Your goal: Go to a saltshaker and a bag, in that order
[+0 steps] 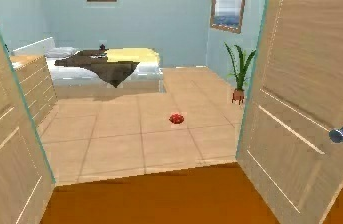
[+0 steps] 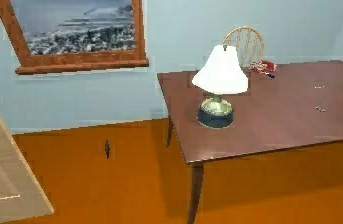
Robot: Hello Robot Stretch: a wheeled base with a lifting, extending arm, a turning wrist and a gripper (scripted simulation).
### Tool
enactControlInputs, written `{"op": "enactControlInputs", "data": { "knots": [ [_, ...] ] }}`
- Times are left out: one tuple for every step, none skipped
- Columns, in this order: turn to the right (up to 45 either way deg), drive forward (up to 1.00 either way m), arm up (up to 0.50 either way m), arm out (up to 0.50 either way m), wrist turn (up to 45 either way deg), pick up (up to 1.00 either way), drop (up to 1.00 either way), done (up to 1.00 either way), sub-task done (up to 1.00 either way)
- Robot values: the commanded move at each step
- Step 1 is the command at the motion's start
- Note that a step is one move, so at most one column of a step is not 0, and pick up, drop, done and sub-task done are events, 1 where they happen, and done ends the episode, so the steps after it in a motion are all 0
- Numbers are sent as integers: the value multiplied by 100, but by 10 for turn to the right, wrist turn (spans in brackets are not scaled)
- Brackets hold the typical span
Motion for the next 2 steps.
{"op": "enactControlInputs", "data": {
  "knots": [
    [0, 100, 0, 0, 0, 0, 0, 0, 0],
    [0, 75, 0, 0, 0, 0, 0, 0, 0]
  ]
}}
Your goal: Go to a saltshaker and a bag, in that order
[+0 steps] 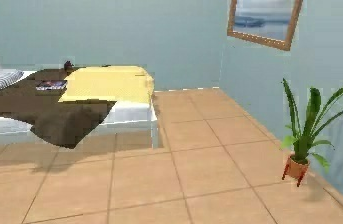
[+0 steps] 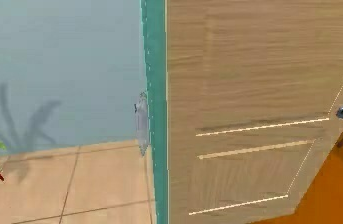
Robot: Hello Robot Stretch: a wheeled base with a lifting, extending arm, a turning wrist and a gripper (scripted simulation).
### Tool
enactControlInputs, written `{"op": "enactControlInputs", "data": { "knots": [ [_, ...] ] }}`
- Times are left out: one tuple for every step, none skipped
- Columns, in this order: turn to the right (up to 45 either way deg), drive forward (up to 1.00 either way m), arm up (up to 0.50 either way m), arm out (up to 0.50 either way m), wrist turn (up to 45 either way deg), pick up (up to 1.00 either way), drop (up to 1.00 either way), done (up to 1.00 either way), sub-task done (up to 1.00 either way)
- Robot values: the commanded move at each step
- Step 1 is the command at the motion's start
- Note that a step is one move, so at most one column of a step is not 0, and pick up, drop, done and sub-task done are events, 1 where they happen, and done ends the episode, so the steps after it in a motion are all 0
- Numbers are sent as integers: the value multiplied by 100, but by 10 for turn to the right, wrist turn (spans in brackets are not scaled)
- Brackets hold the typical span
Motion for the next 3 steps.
{"op": "enactControlInputs", "data": {
  "knots": [
    [450, 0, 0, 0, 0, 0, 0, 0, 0],
    [360, 0, 0, 0, 0, 0, 0, 0, 0],
    [0, 0, 0, 0, 0, 0, 0, 100, 0]
  ]
}}
